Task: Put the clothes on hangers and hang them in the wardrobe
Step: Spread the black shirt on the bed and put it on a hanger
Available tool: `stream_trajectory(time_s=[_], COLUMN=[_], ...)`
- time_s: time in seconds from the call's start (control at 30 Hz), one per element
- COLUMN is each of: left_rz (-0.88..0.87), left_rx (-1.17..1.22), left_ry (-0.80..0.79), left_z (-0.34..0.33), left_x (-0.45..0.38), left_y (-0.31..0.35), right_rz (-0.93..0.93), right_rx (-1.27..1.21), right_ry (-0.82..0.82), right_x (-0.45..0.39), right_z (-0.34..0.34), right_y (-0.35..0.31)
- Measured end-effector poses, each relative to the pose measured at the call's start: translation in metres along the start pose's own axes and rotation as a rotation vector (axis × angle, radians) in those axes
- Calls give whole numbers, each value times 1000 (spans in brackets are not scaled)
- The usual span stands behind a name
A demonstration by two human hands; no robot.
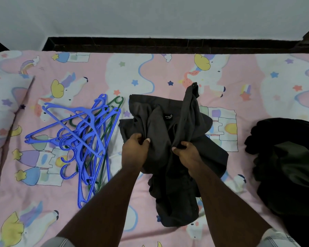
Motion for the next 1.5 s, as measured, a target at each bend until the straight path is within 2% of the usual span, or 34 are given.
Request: stream_trajectory(time_s=[0.13, 0.3, 0.37, 0.47, 0.57, 0.63, 0.7, 0.73, 0.77, 0.83, 0.87, 0.9, 0.97, 1.1, 1.17, 1.23, 1.37, 1.47, 1.5], left_rz=[-83, -9, -32, -182, -398, -599, -778, -808, -767, -452, -330, -277, -282, -213, -217, -268, -412, -529, -521], left_rx=[-34, 123, 142, 71, -93, -146, -228, -324, -423, -497, -463, -402, -315, -175, -144, -113, -80, -164, -209], left_ry=[89, 185, 247, 319, 435, 451, 359, 245, 55, -388, -540, -626, -640, -349, -223, -173, -200, -357, -417], left_z=[13, 42, 61, 95, 136, 142, 110, 78, 39, -26, -42, -52, -53, -26, -13, -9, -19, -47, -58], left_x=[0, 6, 8, 11, 17, 35, 65, 79, 87, 97, 105, 112, 116, 93, 81, 73, 62, 54, 51], left_y=[3, 12, 23, 61, 123, 155, 158, 143, 116, 39, 10, -5, -8, 7, 17, 29, 55, 67, 65], right_rz=[17, -13, -28, 69, 326, 483, 543, 532, 487, 346, 296, 269, 253, 273, 290, 260, 252, 271, 266], right_rx=[-80, -107, -128, -121, 54, 120, 130, 179, 289, 601, 703, 743, 695, 533, 424, 312, 219, 196, 207], right_ry=[24, 57, 55, 158, 339, 421, 420, 355, 230, -104, -226, -283, -245, 18, 62, 66, 80, 67, 48], right_x=[1, 14, 22, 40, 72, 97, 116, 118, 115, 109, 110, 110, 109, 101, 96, 87, 66, 46, 38], right_z=[5, 16, 18, 35, 61, 69, 65, 56, 39, 3, -7, -11, -5, 18, 20, 20, 21, 17, 15], right_y=[0, -8, -11, -35, -79, -103, -105, -95, -77, -25, -1, 15, 22, -3, -20, -29, -41, -48, -48])
Point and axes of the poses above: each hand's wrist, its own x-axis away from the middle knuckle, its own z-axis out of the back of the hand, y = z × x, the point moved 9 cm from there along -x, towards the middle knuckle, and after that the axes turned 4 degrees about y, right-handed, at the moved point
